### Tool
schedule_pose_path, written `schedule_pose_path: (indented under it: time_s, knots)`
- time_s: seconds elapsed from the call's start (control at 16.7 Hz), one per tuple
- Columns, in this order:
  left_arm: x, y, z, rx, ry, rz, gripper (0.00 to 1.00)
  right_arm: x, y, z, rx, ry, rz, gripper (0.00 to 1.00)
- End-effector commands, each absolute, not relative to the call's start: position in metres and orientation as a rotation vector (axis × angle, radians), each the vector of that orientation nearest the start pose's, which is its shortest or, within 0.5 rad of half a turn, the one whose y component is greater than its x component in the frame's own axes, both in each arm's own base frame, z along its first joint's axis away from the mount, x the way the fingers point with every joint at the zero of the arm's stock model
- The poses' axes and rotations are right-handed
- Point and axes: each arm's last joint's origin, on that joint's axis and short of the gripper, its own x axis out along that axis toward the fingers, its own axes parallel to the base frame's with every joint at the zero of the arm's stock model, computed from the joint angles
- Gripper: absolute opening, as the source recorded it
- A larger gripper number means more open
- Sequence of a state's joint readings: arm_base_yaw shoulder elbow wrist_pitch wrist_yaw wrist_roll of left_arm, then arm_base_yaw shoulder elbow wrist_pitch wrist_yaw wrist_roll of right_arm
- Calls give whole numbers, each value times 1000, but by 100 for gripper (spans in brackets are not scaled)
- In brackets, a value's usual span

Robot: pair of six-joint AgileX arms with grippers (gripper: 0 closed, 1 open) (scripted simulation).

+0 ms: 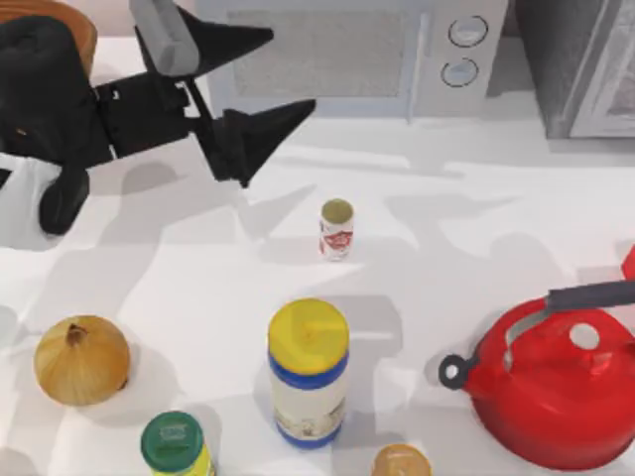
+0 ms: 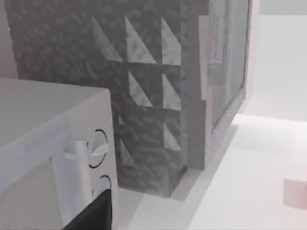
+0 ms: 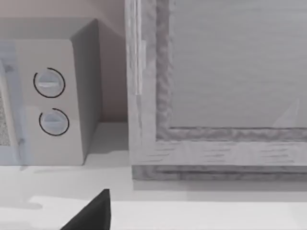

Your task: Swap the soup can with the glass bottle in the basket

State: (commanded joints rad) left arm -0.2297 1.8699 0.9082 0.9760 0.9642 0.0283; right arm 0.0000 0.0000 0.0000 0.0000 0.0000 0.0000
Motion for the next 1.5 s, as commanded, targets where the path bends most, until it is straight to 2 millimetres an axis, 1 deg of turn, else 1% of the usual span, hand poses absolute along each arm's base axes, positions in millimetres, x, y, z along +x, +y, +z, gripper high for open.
schedule_pose_path:
  time_s: [0.12, 0.18, 0.3, 0.36, 0.42, 0.54, 0.66, 0.72, 0.78, 0.9, 1.08, 1.2, 1.5]
  knots:
    - [327, -89, 227, 19, -55, -1039, 100, 106, -1, 160, 0, 0, 0, 100]
    - [306, -79, 244, 20, -65, -968, 100, 106, -1, 160, 0, 0, 0, 100]
    - [259, -60, 265, 20, -84, -822, 100, 106, -1, 160, 0, 0, 0, 100]
    - [235, -51, 270, 19, -92, -748, 100, 106, -1, 160, 0, 0, 0, 100]
    - [213, -44, 271, 18, -98, -674, 100, 106, -1, 160, 0, 0, 0, 100]
    - [172, -31, 262, 13, -104, -528, 100, 106, -1, 160, 0, 0, 0, 100]
    - [142, -21, 243, 7, -100, -389, 100, 106, -1, 160, 0, 0, 0, 100]
    - [131, -17, 231, 5, -93, -324, 100, 106, -1, 160, 0, 0, 0, 100]
    - [123, -14, 219, 2, -83, -262, 100, 106, -1, 160, 0, 0, 0, 100]
    - [113, -8, 195, -1, -56, -152, 100, 106, -1, 160, 0, 0, 0, 100]
    - [107, -3, 168, -1, -15, -36, 100, 106, -1, 160, 0, 0, 0, 100]
    - [106, -1, 161, 0, -1, -3, 100, 106, -1, 160, 0, 0, 0, 100]
    - [106, -2, 161, 0, 0, -5, 100, 106, -1, 160, 0, 0, 0, 100]
